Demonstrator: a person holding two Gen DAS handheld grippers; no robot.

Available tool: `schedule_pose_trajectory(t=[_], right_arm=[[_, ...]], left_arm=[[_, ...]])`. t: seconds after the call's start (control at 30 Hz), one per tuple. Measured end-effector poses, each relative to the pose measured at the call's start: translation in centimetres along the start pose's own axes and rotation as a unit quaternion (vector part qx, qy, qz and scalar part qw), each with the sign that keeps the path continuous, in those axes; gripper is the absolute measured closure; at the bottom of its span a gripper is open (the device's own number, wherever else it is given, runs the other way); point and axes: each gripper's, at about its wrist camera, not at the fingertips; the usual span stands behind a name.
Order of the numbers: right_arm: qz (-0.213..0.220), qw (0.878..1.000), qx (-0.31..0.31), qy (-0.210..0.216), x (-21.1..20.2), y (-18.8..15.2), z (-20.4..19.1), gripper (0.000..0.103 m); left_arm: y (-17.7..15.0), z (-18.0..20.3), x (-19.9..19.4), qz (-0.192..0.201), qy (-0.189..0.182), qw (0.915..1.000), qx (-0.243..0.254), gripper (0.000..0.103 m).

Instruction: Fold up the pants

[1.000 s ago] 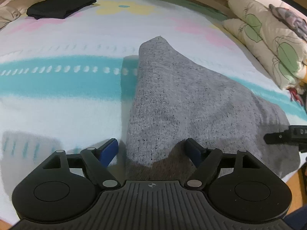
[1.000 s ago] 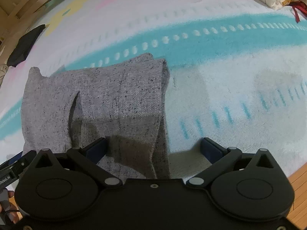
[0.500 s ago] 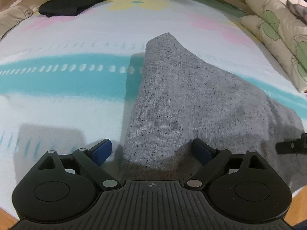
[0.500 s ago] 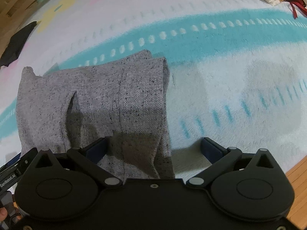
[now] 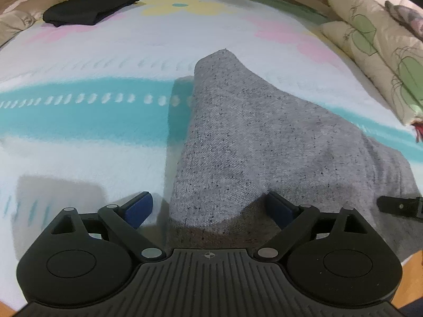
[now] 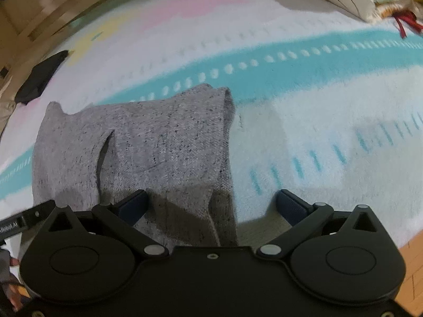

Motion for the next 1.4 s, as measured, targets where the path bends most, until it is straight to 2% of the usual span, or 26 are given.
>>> schedule_pose_trajectory(t=[0.13,0.2,0.37,0.43,0.53,0.63,0.7,0.93,1.07,1.2,1.27,1.4], right_arm=[[-0.021,0.999,-0.015,0.034,0.2,1.0,0.8,0.0],[-0.038,0.998,-0.007,0.055,0.2,1.7,1.5,0.0],[-0.064,0.992,0.039,0.106,0.7,2.5,3.0,0.0],[-0.067,0.988,0.045,0.13,1.0,2.8,3.5,0.0],[-0.068,0.98,0.054,0.178,1.5,3.2,4.1,0.0],[-0.076,0.965,0.076,0.24,2.6,3.0,4.6,0.0],[-0.075,0.959,0.082,0.261,3.1,2.9,4.8,0.0],[-0.098,0.936,0.112,0.317,5.1,3.7,5.6,0.0],[-0.108,0.928,0.107,0.341,5.8,4.2,6.0,0.0],[-0.092,0.923,0.059,0.369,5.7,4.1,5.4,0.0],[-0.083,0.919,0.042,0.382,5.6,4.0,4.9,0.0],[-0.082,0.909,0.03,0.407,5.8,4.1,3.9,0.0]], left_arm=[[0.5,-1.5,-0.3,-0.005,-0.039,0.9991,-0.018,0.014],[1.1,-2.7,-0.2,-0.012,-0.058,0.9972,-0.046,0.019],[1.6,-6.1,0.3,-0.02,-0.125,0.9828,-0.134,0.019],[1.6,-6.7,0.6,-0.018,-0.14,0.9787,-0.149,0.019],[1.6,-6.6,0.5,-0.018,-0.144,0.9808,-0.13,0.019],[1.7,-5.4,0.7,-0.015,-0.145,0.986,-0.081,0.019],[1.5,-5.1,0.8,-0.007,-0.151,0.9863,-0.066,0.018],[2.1,-5.5,1.8,0.002,-0.201,0.9777,-0.062,0.016],[2.5,-6.3,2.8,-0.001,-0.246,0.9654,-0.086,0.016],[2.7,-6.7,3.4,-0.008,-0.277,0.9533,-0.119,0.016],[2.7,-6.4,3.4,-0.01,-0.282,0.9527,-0.113,0.016],[2.6,-5.2,3.1,-0.006,-0.268,0.9601,-0.08,0.016]])
Point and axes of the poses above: each gripper's, at about its wrist camera, not at the fingertips, and x roughly the way its jaws point, z to its right, y to its top, and after that the axes turned 4 degrees about z, right-handed
